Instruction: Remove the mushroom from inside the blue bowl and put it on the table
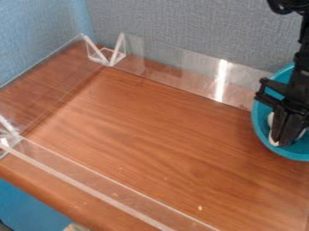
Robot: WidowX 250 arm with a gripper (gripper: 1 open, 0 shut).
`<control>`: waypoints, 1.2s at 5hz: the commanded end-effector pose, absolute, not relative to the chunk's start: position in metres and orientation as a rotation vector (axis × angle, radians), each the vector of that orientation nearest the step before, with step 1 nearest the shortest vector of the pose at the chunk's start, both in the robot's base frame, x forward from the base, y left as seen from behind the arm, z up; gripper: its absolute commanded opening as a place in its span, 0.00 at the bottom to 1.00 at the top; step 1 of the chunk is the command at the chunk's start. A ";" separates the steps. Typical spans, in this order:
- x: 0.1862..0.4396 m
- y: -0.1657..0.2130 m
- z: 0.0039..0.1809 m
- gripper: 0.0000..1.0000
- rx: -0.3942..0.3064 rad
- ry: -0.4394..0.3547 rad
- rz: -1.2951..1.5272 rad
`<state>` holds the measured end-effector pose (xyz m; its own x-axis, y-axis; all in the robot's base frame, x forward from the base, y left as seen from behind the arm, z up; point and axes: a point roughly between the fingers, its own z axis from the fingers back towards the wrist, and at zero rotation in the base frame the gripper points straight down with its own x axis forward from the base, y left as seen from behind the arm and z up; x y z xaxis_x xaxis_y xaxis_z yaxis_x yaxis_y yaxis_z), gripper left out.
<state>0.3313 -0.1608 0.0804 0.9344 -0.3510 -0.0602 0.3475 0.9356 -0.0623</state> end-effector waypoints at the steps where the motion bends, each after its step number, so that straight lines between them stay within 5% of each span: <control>1: 0.331 -0.147 0.135 0.00 -0.067 -0.050 -0.330; 2: 0.322 -0.106 0.179 0.00 -0.042 -0.101 -0.247; 4: 0.316 -0.007 0.191 0.00 0.014 -0.156 0.043; 5: 0.311 0.002 0.181 0.00 0.024 -0.131 0.043; 6: 0.311 0.000 0.181 1.00 0.019 -0.127 0.039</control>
